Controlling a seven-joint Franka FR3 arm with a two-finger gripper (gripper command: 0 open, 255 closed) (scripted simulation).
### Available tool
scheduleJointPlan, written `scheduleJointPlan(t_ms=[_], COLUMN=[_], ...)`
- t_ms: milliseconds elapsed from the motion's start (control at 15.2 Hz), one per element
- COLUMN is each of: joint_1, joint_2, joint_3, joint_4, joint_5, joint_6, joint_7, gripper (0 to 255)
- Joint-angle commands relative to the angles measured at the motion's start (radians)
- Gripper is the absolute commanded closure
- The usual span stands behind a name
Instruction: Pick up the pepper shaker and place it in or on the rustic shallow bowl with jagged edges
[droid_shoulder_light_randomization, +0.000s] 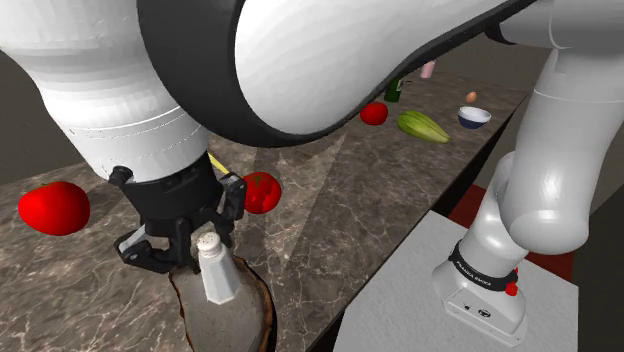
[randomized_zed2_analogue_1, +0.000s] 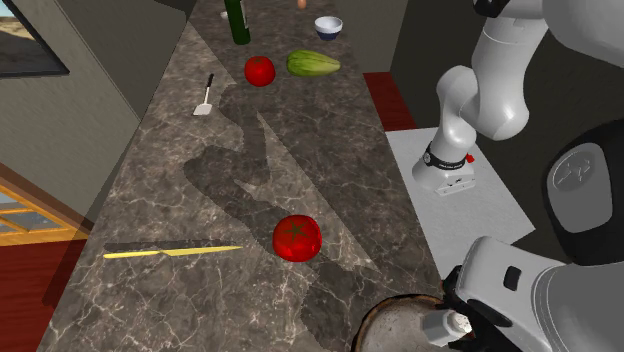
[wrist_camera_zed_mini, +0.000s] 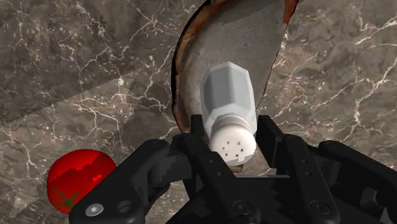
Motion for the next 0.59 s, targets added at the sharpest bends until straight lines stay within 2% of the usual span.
scheduleJointPlan(t_ms=[0, 330, 528], joint_1=[0.002, 0.003, 0.003], joint_2=[0.007, 0.023, 0.023], joint_3=[-0.001, -0.005, -0.006], joint_4=[-0.020, -0.072, -0.073], joint_5=[-0.006, -0.022, -0.022], joint_6=[0.025, 0.086, 0.087], joint_7=[0.007, 0.022, 0.023], gripper=[255, 255, 255])
